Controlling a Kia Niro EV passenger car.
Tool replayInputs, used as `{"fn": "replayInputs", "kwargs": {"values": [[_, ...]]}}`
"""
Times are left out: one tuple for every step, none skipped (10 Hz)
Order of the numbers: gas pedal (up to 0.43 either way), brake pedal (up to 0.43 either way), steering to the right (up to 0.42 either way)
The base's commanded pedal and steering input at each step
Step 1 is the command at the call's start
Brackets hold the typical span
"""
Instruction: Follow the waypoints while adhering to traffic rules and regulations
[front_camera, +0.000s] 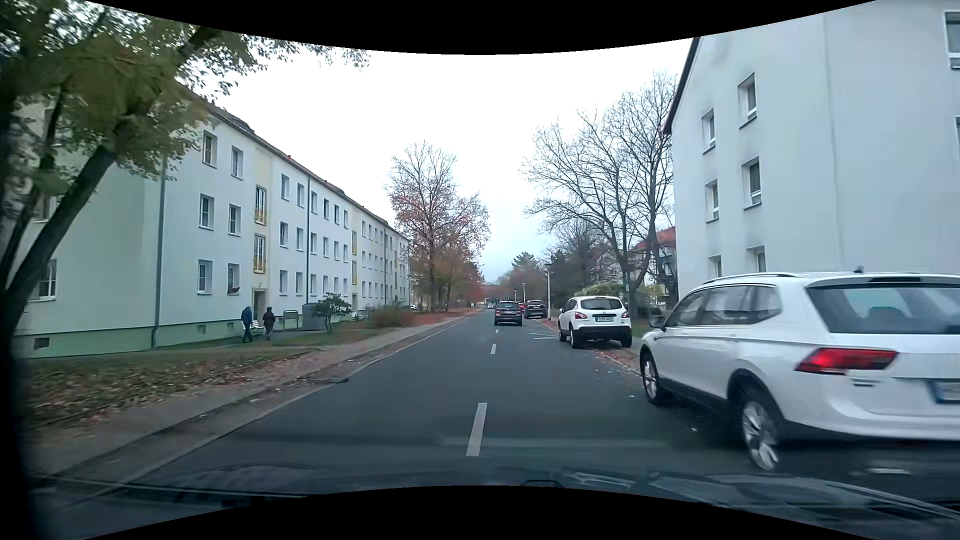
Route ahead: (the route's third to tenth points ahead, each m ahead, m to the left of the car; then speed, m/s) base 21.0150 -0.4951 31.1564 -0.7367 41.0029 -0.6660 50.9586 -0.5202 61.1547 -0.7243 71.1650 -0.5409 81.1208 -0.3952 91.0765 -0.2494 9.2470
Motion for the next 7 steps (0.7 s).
{"fn": "replayInputs", "kwargs": {"values": [[0.118,0.0,-0.001],[0.118,0.0,-0.001],[0.118,0.0,-0.001],[0.118,0.0,0.0],[0.118,0.0,-0.001],[0.118,0.0,-0.001],[0.13,0.0,-0.001]]}}
